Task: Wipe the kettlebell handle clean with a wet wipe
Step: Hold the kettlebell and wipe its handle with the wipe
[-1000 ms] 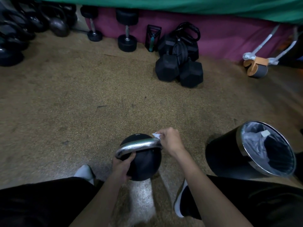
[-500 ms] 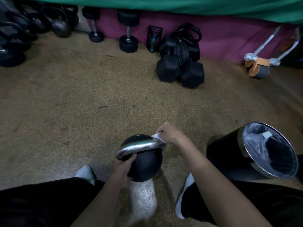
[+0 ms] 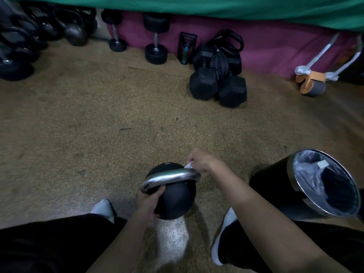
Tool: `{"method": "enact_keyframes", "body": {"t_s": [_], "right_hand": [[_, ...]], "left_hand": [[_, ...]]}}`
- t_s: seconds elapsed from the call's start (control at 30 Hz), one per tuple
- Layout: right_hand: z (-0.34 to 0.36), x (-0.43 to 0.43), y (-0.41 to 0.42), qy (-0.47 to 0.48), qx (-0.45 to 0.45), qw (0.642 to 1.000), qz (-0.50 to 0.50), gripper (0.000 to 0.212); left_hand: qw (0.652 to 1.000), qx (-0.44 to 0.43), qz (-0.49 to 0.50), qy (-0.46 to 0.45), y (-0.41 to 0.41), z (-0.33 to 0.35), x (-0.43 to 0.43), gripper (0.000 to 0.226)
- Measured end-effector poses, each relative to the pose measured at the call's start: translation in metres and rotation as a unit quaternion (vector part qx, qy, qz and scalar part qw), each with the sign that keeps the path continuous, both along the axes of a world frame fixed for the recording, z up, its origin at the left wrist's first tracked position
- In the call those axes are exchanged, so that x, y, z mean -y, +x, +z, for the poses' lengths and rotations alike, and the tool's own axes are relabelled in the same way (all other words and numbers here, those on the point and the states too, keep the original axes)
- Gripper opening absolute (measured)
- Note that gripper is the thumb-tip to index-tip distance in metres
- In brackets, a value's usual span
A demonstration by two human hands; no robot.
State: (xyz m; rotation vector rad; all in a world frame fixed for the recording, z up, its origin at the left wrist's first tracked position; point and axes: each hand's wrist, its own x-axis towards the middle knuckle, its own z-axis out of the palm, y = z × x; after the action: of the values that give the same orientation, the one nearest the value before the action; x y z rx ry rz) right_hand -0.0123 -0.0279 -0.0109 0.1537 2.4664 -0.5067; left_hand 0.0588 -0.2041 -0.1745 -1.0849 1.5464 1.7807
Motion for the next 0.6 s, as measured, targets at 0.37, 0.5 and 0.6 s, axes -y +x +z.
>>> {"method": "enact_keyframes", "body": {"t_s": [0.37, 0.5, 0.6], "right_hand": [[-0.001, -0.004, -0.005, 0.018, 0.015, 0.999, 0.028, 0.018], [0.002, 0.003, -0.007, 0.007, 0.018, 0.999, 0.038, 0.016], [0.003, 0.001, -0.007, -0.003, 0.016, 0.999, 0.044, 0.017]], "left_hand": [[1.000, -0.003, 0.004, 0.005, 0.001, -0.005, 0.002, 0.094], [1.000, -0.025, 0.000, 0.005, 0.001, -0.021, 0.005, 0.123], [1.000, -0.024, -0.002, 0.003, 0.001, -0.012, 0.004, 0.115]]}}
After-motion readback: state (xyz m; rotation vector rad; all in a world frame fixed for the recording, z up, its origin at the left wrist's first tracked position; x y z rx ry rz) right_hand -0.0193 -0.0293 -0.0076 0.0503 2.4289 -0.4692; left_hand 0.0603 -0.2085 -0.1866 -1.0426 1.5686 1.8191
